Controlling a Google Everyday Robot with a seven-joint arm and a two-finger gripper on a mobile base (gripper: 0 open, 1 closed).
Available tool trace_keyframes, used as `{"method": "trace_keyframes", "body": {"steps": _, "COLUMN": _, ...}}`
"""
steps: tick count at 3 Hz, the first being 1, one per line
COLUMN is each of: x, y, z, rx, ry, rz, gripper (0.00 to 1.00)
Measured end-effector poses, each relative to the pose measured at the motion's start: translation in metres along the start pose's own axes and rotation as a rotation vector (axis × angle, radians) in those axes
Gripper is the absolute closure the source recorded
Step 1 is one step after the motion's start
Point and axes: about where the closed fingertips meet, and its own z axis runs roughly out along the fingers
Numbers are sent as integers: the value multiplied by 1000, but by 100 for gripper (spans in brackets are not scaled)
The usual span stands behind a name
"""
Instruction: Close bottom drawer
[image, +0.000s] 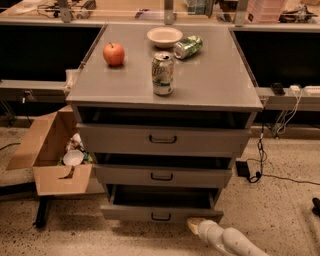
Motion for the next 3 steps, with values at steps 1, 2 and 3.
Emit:
{"method": "trace_keyframes", "body": {"steps": 1, "x": -2, "y": -2, "z": 1, "rx": 3, "ry": -7, "rz": 7, "gripper": 100}}
{"method": "trace_keyframes", "body": {"steps": 2, "x": -7, "y": -8, "z": 6, "rx": 10, "ry": -24, "rz": 24, "gripper": 100}}
{"method": "trace_keyframes", "body": {"steps": 3, "x": -9, "y": -10, "z": 7, "rx": 13, "ry": -33, "rz": 33, "gripper": 100}}
